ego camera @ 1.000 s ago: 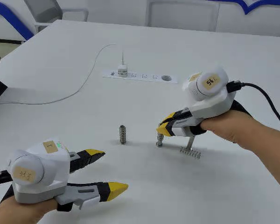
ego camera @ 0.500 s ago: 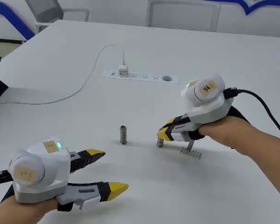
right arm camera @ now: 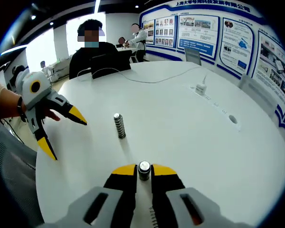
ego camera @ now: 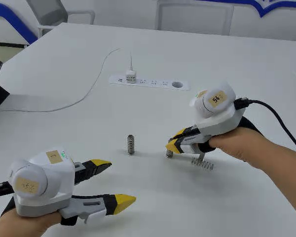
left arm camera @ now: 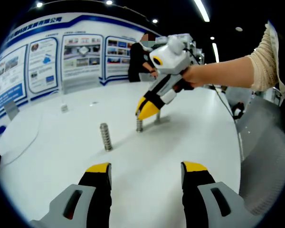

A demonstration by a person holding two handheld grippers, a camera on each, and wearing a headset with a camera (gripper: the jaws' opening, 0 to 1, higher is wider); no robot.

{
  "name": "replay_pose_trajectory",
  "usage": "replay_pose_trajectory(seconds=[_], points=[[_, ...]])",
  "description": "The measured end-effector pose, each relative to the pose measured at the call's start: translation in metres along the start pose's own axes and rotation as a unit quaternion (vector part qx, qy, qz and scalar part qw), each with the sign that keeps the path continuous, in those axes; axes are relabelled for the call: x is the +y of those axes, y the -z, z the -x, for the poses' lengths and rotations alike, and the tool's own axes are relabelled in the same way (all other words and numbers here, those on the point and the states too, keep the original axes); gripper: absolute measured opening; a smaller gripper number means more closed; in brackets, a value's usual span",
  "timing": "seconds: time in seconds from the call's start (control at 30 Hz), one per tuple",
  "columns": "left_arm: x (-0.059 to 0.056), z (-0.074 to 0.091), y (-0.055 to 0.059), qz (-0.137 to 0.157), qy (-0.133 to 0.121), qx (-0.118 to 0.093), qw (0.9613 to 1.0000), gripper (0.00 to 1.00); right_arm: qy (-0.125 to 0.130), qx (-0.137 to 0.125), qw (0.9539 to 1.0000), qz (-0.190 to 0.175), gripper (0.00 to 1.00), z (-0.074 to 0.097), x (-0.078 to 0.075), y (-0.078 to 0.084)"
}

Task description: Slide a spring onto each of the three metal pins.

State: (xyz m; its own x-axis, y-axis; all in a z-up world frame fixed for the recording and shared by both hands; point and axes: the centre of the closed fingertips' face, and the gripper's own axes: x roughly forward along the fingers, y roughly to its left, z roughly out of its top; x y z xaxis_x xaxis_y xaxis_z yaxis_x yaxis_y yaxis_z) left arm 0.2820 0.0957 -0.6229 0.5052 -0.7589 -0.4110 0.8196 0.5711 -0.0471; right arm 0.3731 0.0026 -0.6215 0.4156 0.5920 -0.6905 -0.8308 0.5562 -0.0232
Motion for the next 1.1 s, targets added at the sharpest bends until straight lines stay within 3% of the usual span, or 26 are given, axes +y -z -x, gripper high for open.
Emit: replay_pose_trajectory(seconds=[0.3, 1.1], points=[[0.000, -0.001, -0.002, -0.002, 0.000, -0.001, 1.0000, 0.60, 0.001, -0.001, 1.0000, 0.000, 0.16, 0.003, 0.000, 0.003], [-0.003, -0.004, -0.005, -0.005, 0.004, -0.003, 1.0000, 0.60, 0.015, -0.017, 0.9997, 0.005, 0.17, 0.032, 0.008, 0.017]])
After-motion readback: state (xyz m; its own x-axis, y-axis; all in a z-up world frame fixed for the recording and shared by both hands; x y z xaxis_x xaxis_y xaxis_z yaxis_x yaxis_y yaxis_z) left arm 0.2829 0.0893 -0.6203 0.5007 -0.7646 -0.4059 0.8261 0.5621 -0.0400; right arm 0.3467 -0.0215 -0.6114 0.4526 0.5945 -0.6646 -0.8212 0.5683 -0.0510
